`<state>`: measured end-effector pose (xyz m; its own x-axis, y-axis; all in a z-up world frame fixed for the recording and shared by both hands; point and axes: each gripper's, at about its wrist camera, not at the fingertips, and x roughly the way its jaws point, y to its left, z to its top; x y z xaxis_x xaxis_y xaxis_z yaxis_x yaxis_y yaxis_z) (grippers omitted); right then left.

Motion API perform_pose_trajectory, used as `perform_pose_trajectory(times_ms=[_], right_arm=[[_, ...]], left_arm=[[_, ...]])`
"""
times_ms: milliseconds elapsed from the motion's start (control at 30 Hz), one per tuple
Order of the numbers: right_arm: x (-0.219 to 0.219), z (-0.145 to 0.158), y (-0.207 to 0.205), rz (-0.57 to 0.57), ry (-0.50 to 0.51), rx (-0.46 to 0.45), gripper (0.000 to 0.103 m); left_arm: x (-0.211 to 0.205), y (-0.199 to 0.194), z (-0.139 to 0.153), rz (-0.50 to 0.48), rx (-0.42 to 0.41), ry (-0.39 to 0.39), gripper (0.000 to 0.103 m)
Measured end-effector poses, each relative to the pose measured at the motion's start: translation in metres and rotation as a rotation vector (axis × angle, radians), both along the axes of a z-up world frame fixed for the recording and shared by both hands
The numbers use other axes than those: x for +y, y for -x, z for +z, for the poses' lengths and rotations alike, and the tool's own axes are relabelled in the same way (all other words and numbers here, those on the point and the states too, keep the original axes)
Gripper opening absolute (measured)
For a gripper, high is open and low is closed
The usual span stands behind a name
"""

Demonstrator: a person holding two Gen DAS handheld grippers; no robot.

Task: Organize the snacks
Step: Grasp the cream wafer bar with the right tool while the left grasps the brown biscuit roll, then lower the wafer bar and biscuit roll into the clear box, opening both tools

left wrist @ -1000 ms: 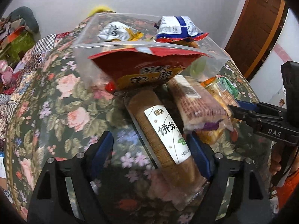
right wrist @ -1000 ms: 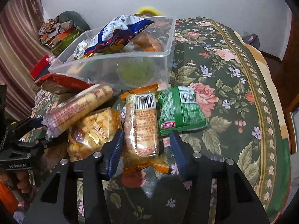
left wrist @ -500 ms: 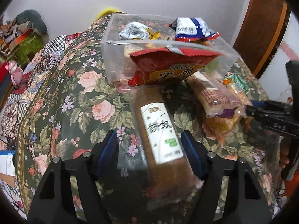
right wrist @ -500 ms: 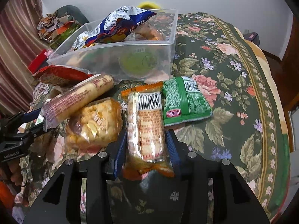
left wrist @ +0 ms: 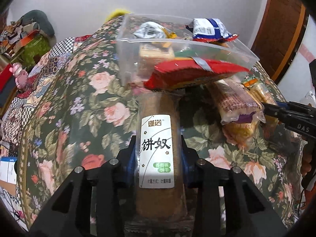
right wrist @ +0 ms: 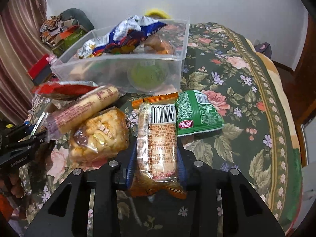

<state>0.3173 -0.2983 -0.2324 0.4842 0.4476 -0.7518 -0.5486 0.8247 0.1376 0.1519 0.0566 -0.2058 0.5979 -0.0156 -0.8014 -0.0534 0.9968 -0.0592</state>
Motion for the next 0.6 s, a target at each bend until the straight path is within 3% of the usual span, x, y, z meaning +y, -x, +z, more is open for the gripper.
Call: perform_pose_trajectory(times_ms=[333,600], right_arm=[[-0.006,0.035,0.009,-0.005,-0.053,-0.071,0.032],[-0.005,0.058,0.011,0.001,-0.076,-0.122,0.032]], left_arm=[[0.016,0.023,0.043,0.027,-0.082,0.009,0.037],[0.021,0.020,0.081,0.028,-0.152,0.010,0.037]])
